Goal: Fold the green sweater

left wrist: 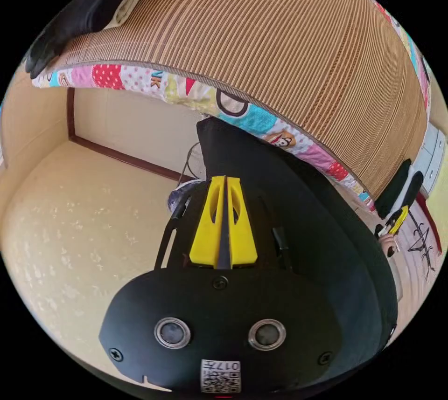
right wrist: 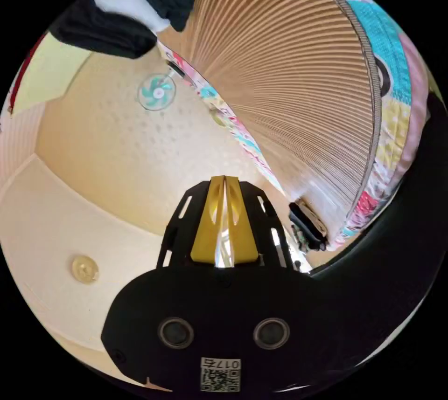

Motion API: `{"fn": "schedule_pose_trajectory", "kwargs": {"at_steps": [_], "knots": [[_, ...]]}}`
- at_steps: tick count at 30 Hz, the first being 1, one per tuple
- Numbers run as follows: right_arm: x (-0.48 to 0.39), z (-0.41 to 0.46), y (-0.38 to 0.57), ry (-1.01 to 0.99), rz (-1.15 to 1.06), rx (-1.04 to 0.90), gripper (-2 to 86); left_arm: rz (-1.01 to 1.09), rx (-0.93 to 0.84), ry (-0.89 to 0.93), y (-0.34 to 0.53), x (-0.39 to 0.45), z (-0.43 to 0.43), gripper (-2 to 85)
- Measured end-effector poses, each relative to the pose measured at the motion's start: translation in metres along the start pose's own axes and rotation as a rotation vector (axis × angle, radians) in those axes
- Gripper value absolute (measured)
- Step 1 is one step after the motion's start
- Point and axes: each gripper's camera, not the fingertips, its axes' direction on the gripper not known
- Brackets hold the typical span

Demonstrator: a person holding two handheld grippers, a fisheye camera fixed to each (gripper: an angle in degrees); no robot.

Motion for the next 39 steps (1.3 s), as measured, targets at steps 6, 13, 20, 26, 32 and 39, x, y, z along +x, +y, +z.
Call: {"fn": "schedule_pose_trajectory", "kwargs": {"at_steps": [6, 13, 20, 26, 32, 39], "knots": [[0.018, 0.191, 0.027, 0.496, 0.055, -0.546, 0.2, 0.168, 0.106, -0.016, -0.007, -0.039, -0.025, 0.1], [0.073, 0.304, 0.089, 1.144, -0.164, -0.804, 0.3, 0.074, 0.410, 0.189, -0.012, -0.162, -0.102, 4.7], [0.101, 0.319, 0.143, 0.936, -0.189, -0.757, 0.2, 0.011, 0.818, 0.030, -0.024, -0.289, -0.277, 12.8], [0.118, 0.275, 0.179, 1.038, -0.162, -0.665, 0.4, -0.067, 0.726, -0.073, -0.097, -0.357, -0.321, 15.0], [0.116, 0.207, 0.191, 0.868, -0.126, -0.478, 0.4, -0.087, 0.715, -0.340, -0.078, -0.358, -0.290, 11.7], [0.114, 0.179, 0.200, 0.815, -0.239, -0.452, 0.3, 0.067, 0.827, 0.433, 0.008, -0.495, -0.316, 6.3]]}}
